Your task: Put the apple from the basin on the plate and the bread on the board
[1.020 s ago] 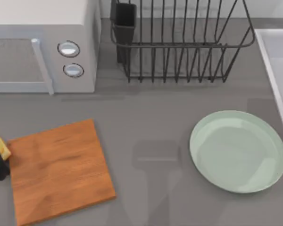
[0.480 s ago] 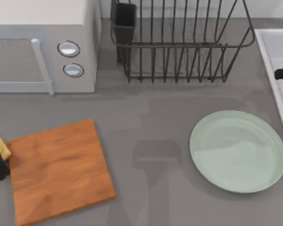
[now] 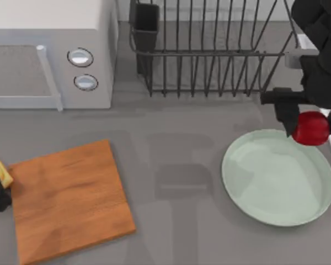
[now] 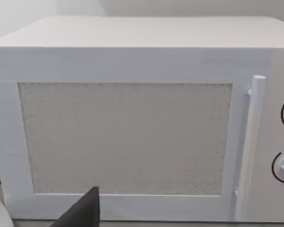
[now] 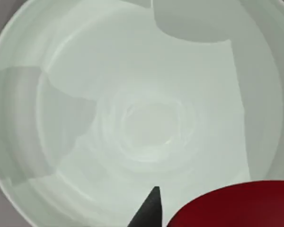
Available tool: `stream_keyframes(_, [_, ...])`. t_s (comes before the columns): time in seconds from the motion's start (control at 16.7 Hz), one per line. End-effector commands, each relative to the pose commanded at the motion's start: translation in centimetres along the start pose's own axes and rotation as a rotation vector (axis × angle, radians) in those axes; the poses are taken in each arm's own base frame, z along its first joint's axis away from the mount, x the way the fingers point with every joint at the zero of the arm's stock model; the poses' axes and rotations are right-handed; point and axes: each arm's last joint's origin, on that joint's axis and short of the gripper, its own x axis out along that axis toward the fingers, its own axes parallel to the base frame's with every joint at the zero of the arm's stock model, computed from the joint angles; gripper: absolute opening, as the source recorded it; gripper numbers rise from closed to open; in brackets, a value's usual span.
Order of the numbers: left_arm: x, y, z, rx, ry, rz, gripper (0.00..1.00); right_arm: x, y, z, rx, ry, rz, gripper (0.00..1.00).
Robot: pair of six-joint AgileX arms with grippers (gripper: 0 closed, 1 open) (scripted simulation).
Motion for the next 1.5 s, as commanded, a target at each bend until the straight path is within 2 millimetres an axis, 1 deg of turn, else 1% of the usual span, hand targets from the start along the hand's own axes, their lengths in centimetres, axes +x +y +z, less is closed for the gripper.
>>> stream_keyframes(0.12, [0.0,0.0,0.0,0.000,0.000,0.000,1.00,-0.3,1.5,-1.0,-0.011,0.011,-0.004,0.00])
stream_keyframes(0.24, [0.0,0.0,0.0,0.000,0.000,0.000,1.00,-0.5,2.4,-1.6,-0.018,0.017,-0.007,0.00])
stream_keyframes(0.6, [0.0,0.0,0.0,0.000,0.000,0.000,1.00,-0.5,2.7,-1.8,-0.020,0.019,-0.008,0.00])
stream_keyframes(1.38, [0.0,0.0,0.0,0.000,0.000,0.000,1.00,-0.5,2.7,-1.8,-0.020,0.019,-0.008,0.98])
stream_keyframes(1.44, [0.0,0.0,0.0,0.000,0.000,0.000,1.00,-0.5,2.7,-1.8,-0.020,0.019,-0.008,1.00])
stream_keyframes(1.5, [0.0,0.0,0.0,0.000,0.000,0.000,1.00,-0.5,2.7,-1.8,-0.020,0.019,-0.008,1.00])
